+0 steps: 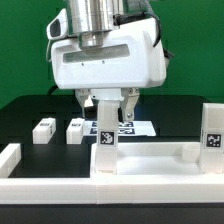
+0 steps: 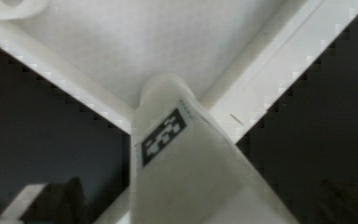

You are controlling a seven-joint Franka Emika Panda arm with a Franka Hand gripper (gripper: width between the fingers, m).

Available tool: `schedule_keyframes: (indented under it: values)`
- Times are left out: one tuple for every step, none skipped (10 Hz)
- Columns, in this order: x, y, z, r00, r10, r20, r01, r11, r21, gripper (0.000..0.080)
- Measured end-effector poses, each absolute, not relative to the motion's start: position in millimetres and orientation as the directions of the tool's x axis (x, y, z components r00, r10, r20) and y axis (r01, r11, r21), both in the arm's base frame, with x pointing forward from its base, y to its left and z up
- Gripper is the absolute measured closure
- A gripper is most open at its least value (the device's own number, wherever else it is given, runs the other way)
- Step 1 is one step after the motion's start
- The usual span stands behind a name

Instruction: Assemble desk

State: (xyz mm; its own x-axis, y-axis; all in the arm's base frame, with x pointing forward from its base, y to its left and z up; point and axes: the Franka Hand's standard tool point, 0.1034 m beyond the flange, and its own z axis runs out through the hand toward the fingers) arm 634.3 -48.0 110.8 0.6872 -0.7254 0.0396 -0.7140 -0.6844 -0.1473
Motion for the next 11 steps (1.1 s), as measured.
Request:
schedule_keyframes:
  values:
    - [634,-48,110.7,0.772,-0.633,0.059,-0.622,-0.771,-0.135,0.0151]
    - [633,-47,110.2,0.896,-0.434,0.088,-0.426,-0.9,-0.093,0.0151]
    - [631,-35,107.1,0.944,-0.32,0.076,-0.315,-0.947,-0.07,0.0151]
    - [631,-30,106.7,0.943,-0.323,0.075,-0.318,-0.945,-0.074,0.0151]
    - [631,-33,106.9,0.937,-0.342,0.075,-0.337,-0.939,-0.074,0.0186]
    - [631,-33,106.8,0.927,-0.369,0.072,-0.364,-0.928,-0.077,0.0186]
    - [631,-35,107.2,0.891,-0.448,0.068,-0.443,-0.893,-0.081,0.0347]
    - [630,-39,107.1,0.856,-0.514,0.063,-0.509,-0.857,-0.083,0.0504]
    - [629,-42,106.4,0.836,-0.546,0.058,-0.541,-0.837,-0.08,0.0504]
    - [629,-42,106.3,0.769,-0.637,0.049,-0.632,-0.77,-0.087,0.0504]
    - [629,-41,106.0,0.663,-0.748,0.035,-0.743,-0.663,-0.093,0.0505]
